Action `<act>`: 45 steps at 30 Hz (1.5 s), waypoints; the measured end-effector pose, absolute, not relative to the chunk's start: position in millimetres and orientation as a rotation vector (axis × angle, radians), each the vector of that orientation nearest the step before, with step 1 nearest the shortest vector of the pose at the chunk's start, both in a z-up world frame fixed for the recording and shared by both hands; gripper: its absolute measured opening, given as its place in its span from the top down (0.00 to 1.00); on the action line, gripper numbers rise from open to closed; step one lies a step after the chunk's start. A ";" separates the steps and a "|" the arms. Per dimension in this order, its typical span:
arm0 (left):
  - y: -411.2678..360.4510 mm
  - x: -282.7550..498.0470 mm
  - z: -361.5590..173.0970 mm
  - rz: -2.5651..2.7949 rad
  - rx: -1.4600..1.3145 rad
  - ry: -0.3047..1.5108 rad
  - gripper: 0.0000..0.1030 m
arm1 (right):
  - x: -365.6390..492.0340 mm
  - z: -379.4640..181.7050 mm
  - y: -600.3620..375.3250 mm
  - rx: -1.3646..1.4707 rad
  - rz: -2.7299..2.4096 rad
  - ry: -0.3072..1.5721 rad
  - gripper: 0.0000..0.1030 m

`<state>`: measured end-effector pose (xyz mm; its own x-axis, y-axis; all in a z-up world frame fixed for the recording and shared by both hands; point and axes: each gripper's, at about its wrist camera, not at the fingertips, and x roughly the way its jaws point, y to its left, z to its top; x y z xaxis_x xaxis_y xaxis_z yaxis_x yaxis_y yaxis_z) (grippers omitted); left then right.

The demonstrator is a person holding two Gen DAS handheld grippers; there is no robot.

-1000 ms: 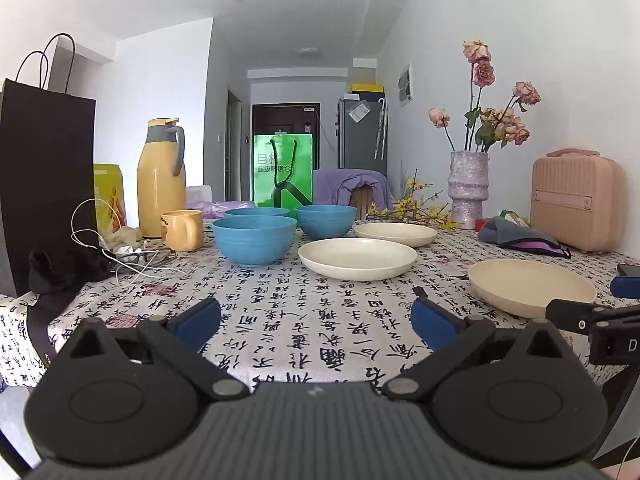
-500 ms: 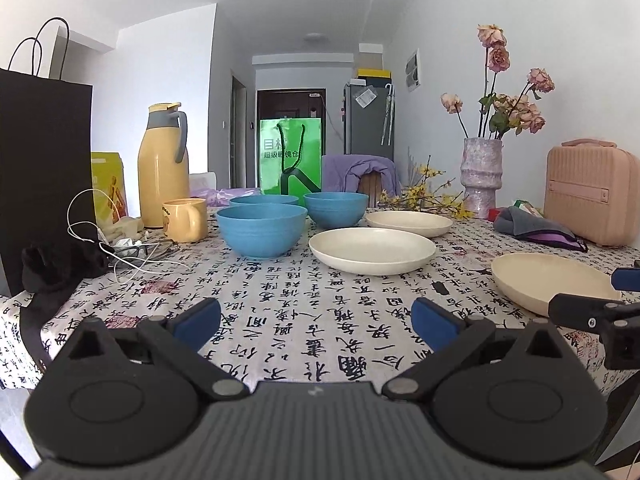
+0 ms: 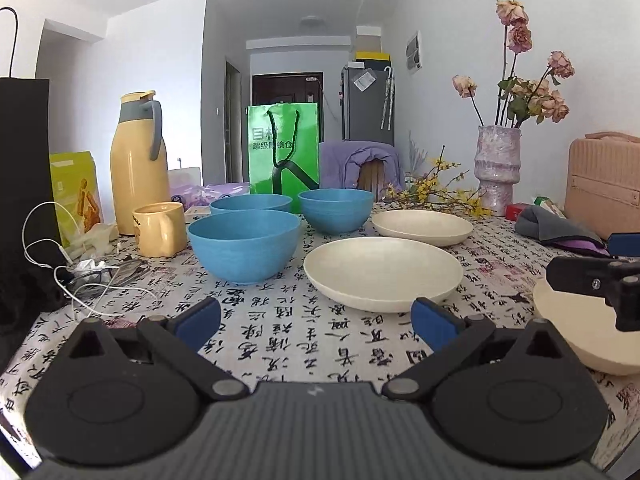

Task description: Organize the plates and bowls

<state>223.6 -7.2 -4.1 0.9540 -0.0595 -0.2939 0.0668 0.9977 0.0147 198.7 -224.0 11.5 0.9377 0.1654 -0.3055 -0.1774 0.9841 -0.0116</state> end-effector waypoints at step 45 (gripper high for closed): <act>-5.9 434.2 -27.4 0.002 -0.180 0.700 0.85 | 501.0 -27.2 -228.7 0.058 0.306 0.893 0.77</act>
<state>434.2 -5.9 -27.4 0.7654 -0.0583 -0.6409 -0.0621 0.9845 -0.1638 501.0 -228.7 -27.2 0.5864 0.2860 -0.7578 -0.2381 0.9551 0.1762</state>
